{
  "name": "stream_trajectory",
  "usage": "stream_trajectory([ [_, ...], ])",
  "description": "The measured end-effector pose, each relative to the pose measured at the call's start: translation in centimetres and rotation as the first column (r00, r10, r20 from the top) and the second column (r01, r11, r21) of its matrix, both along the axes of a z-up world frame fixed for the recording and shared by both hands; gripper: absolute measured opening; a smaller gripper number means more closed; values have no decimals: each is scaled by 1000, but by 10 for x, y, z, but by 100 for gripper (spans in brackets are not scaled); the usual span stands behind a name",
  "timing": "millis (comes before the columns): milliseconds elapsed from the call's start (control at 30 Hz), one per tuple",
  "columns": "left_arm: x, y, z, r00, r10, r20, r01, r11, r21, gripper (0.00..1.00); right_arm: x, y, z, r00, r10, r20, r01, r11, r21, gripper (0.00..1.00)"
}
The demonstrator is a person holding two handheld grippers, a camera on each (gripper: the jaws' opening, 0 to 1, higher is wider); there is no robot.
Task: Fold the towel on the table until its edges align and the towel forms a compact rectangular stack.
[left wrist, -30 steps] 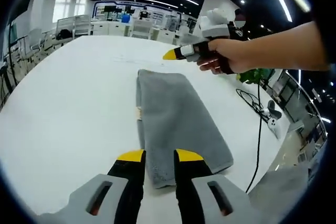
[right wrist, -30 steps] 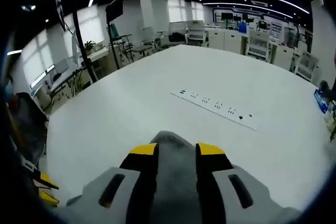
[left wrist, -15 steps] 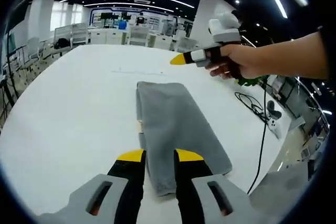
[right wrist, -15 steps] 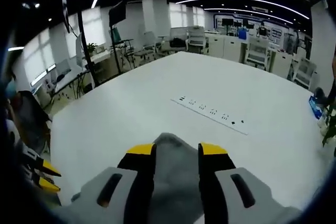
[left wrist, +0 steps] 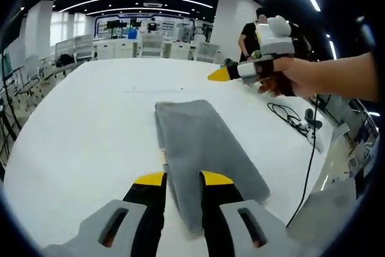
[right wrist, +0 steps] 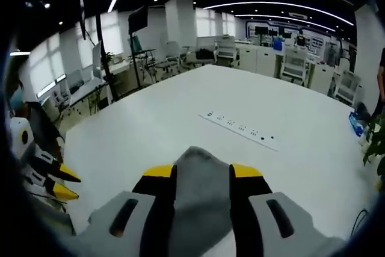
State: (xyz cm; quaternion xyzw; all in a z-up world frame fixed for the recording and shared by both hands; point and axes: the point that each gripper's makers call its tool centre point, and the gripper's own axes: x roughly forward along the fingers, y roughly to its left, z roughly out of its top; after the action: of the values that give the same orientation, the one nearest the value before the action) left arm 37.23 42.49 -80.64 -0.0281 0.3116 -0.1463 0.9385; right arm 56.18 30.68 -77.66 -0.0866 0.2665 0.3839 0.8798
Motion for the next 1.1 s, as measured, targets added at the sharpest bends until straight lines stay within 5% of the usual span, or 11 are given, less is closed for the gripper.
stream_trajectory([
  [633,25,1,3,994,-106,18,106,993,46,23,-46,-31,12,1000,-19,3,19,999,50,41],
  [900,39,1,5,989,-147,29,144,986,78,23,-68,-35,14,999,25,33,-25,1000,8,47],
  [1100,48,-3,9,985,-166,36,162,983,85,23,-80,-41,14,1000,-28,-12,28,997,74,54],
])
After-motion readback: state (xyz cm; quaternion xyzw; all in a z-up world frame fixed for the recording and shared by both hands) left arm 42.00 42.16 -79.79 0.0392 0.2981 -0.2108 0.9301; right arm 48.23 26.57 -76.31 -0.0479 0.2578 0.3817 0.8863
